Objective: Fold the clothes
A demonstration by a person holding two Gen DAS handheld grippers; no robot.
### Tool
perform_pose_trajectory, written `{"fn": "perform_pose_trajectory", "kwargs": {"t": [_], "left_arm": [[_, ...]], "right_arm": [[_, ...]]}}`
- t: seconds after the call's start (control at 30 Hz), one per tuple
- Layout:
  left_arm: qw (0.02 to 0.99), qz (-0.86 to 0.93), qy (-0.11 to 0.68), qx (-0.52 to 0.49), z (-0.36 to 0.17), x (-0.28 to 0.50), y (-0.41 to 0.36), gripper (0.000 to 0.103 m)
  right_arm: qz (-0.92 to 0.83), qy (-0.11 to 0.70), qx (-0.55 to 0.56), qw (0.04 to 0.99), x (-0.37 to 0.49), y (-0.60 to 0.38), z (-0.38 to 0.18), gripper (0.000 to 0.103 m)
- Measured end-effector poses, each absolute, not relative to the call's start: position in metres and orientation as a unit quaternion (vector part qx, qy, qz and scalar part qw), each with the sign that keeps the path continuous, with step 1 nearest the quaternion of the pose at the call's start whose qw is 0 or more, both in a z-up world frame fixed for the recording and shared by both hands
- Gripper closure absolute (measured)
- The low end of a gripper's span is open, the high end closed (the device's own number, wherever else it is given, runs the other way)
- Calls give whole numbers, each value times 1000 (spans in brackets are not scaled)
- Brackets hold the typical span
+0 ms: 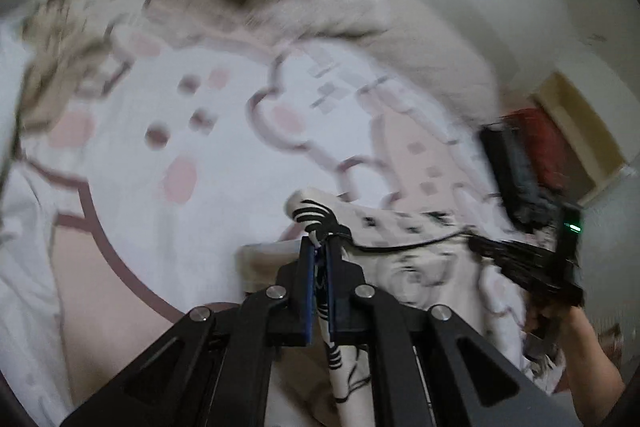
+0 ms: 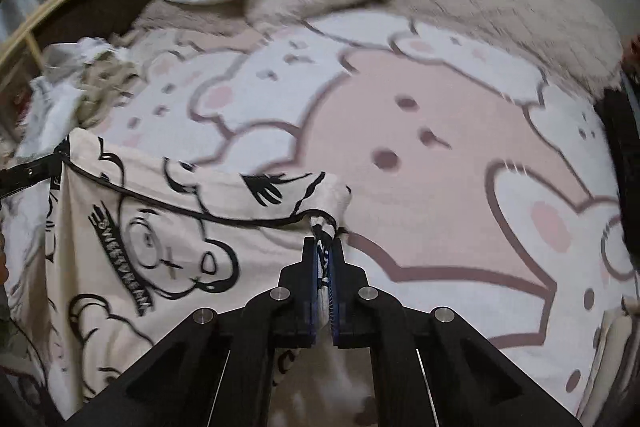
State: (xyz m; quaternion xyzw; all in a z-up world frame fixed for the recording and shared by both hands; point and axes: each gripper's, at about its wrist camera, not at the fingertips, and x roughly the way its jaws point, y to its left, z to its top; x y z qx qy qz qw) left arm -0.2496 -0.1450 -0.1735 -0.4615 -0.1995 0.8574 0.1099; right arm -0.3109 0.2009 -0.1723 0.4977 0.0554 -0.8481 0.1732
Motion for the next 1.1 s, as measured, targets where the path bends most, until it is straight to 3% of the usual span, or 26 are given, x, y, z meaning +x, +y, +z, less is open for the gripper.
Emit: {"fn": "perform_pose_trajectory", "kwargs": {"t": [0.07,0.17,0.23,0.27,0.3,0.37,0.4,0.43,0.47,0.5,0.57,0.77,1.1], "left_arm": [[99,853,-205,-470,-181,-255,-149,96],[83,846,-213,-482,-193,-263,-155,85],[72,841,-218,-490,-200,-268,-159,55],[66,838,-221,-495,-204,-270,-161,40],[62,837,-221,-496,-205,-271,-164,39],[65,845,-206,-489,-191,-253,-172,39],[72,848,-200,-485,-183,-243,-173,41],[86,849,-195,-483,-175,-231,-170,41],[102,851,-190,-479,-168,-219,-166,41],[123,852,-184,-475,-162,-207,-157,42],[176,848,-174,-470,-151,-179,-133,44],[265,813,-122,-505,-164,-111,-45,48],[203,781,-150,-571,-200,-58,-42,48]], "right_arm": [[-839,56,516,162,-319,204,-189,98],[-829,53,535,152,-325,205,-203,96],[-844,60,517,128,-319,210,-194,61],[-853,64,505,114,-316,215,-187,25],[-862,67,492,100,-312,220,-181,19],[-870,82,480,79,-301,233,-166,20],[-869,87,480,76,-295,237,-160,25],[-868,88,481,82,-284,241,-152,36],[-865,84,486,95,-273,242,-146,58],[-860,78,490,118,-259,236,-142,68],[-848,66,497,173,-227,223,-134,74],[-789,93,527,301,-130,149,-155,75],[-824,77,495,263,-30,171,-150,74]]}}
